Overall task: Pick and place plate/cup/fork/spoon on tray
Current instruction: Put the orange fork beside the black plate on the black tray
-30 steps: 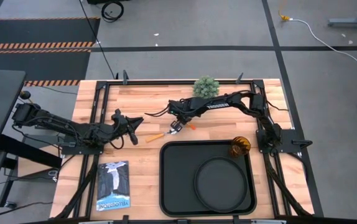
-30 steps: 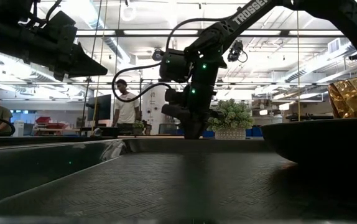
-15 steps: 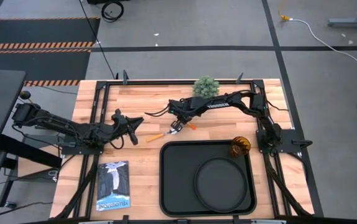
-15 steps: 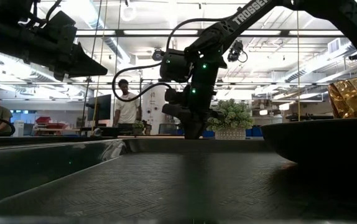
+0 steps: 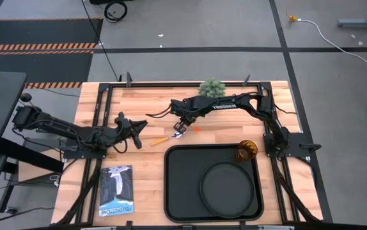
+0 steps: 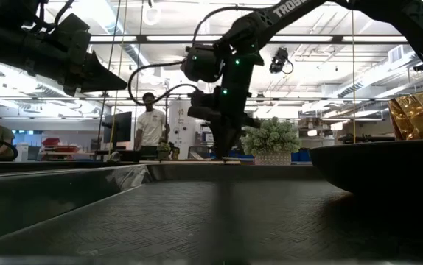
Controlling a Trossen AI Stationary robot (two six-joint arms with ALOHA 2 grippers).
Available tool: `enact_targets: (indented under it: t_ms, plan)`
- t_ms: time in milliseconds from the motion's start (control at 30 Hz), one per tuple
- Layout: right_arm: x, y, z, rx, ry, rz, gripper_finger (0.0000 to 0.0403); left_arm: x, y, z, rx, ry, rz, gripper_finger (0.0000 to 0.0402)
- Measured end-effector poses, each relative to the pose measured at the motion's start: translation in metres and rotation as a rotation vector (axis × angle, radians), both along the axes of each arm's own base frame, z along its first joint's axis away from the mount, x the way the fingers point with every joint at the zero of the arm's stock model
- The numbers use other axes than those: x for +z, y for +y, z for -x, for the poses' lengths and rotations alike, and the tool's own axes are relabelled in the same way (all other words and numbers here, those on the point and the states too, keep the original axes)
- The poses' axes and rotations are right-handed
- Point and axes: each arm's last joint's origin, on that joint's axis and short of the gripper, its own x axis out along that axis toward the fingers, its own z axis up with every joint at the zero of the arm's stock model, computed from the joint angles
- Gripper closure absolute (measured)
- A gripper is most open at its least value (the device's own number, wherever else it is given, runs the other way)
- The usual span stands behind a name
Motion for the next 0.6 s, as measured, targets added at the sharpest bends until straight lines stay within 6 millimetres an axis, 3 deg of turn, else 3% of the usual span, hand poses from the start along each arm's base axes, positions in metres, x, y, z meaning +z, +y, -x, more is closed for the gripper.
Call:
enact_targets:
  t_ms: [167, 600]
  plan:
    - [0.008, 0.009, -0.001, 0.002, 0.021, -0.009, 0.0387, -0.001, 0.000, 0.000, 0.000, 0.009, -0.001, 0.0359]
    - [0.015, 0.061, -0.001, 0.023, 0.076, -0.055, 0.0387, -0.005, 0.000, 0.001, -0.001, 0.053, -0.006, 0.0359]
